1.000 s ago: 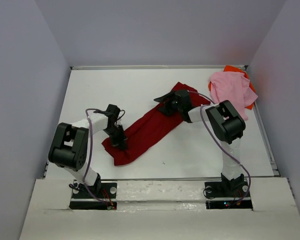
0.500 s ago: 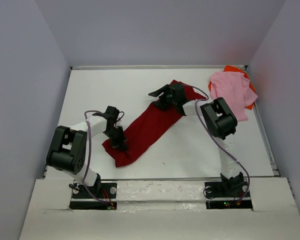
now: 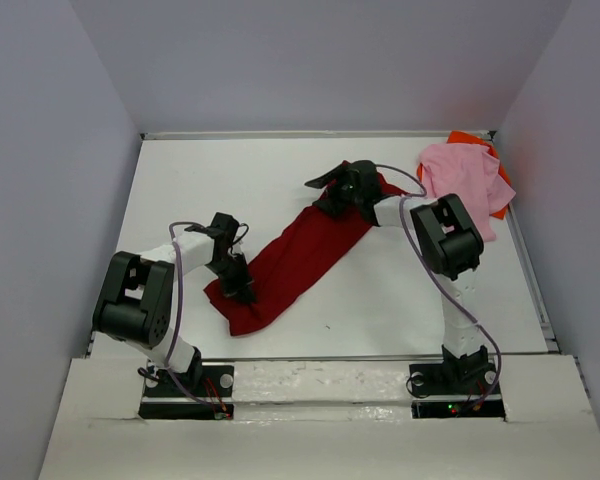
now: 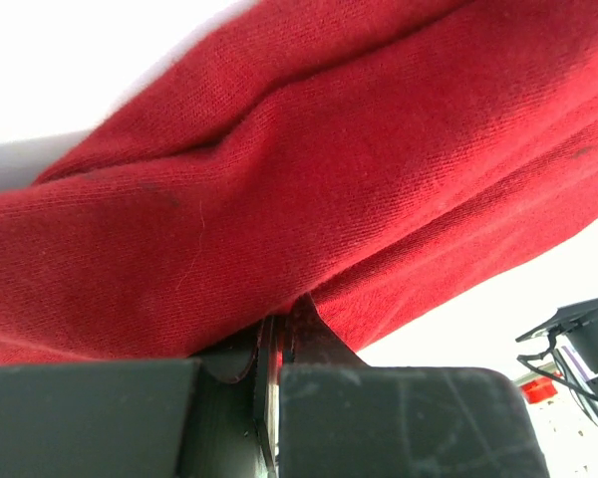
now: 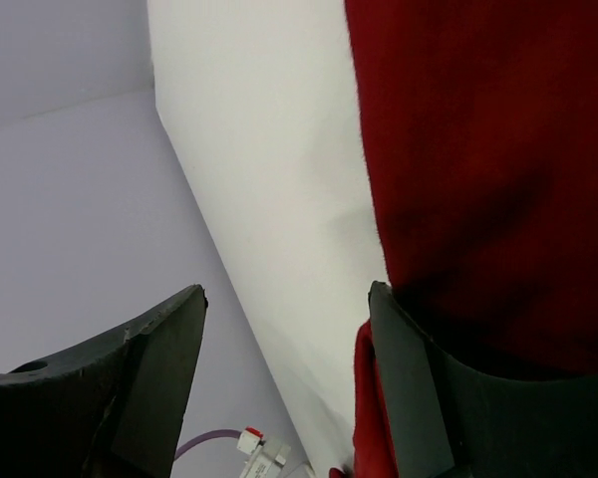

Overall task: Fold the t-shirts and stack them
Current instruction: Rotate the tshirt 90 degrees

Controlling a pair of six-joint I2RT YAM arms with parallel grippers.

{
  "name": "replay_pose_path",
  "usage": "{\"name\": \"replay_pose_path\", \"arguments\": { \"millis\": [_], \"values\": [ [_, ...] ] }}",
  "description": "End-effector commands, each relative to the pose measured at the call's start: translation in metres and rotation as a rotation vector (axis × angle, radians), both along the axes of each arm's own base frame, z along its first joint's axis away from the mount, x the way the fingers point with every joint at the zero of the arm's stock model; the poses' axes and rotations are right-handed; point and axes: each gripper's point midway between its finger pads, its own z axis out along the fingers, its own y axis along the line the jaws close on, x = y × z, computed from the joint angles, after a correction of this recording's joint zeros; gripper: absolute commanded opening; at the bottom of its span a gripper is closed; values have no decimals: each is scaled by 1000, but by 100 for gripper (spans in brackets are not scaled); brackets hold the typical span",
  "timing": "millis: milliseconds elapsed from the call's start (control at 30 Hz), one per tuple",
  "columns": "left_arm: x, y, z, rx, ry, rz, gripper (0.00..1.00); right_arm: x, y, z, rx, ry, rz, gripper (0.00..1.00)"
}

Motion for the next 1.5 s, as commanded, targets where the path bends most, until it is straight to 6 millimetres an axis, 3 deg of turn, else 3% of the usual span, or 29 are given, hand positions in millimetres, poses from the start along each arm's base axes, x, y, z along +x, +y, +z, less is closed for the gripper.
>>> {"name": "replay_pose_path", "arguments": {
  "millis": [0,133,233,400,433,733,867,900,967,1200,1267,1300,1400,1467],
  "values": [
    [-22,6,-4,31,77,-24,4,4,-32,58,-11,-83,-21,73],
    [-16,4,-2,29,70,-24,4,-10,-58,77,-78,-10,-10,74],
    [-12,2,-1,21,67,-20,4,-21,-76,109,-109,-40,-2,74],
    [-7,-3,2,-2,62,-7,4,-26,-100,116,-171,-82,34,71],
    [-6,-4,4,-8,58,-6,4,-30,-92,115,-151,-83,92,70],
    [4,-4,24,6,15,25,4,-43,-77,58,-139,15,246,70],
    [8,-4,35,9,-5,54,4,-35,-74,30,-148,11,270,61],
    [8,-3,37,11,-10,60,4,-35,-71,13,-142,38,294,59],
    [9,-4,39,7,-17,84,4,-32,-68,-2,-133,51,306,59],
    [-1,-6,36,-15,2,118,6,-29,-67,-27,-136,90,308,64],
    [-4,-6,36,-14,9,124,17,-27,-72,-34,-140,101,298,64],
    [-6,-5,38,-13,7,128,33,-28,-73,-37,-144,106,299,64],
    [-9,0,43,6,-1,143,62,-28,-73,-37,-150,101,301,64],
    [-11,2,46,16,-4,149,69,-28,-73,-36,-152,94,306,64]
  ]
}}
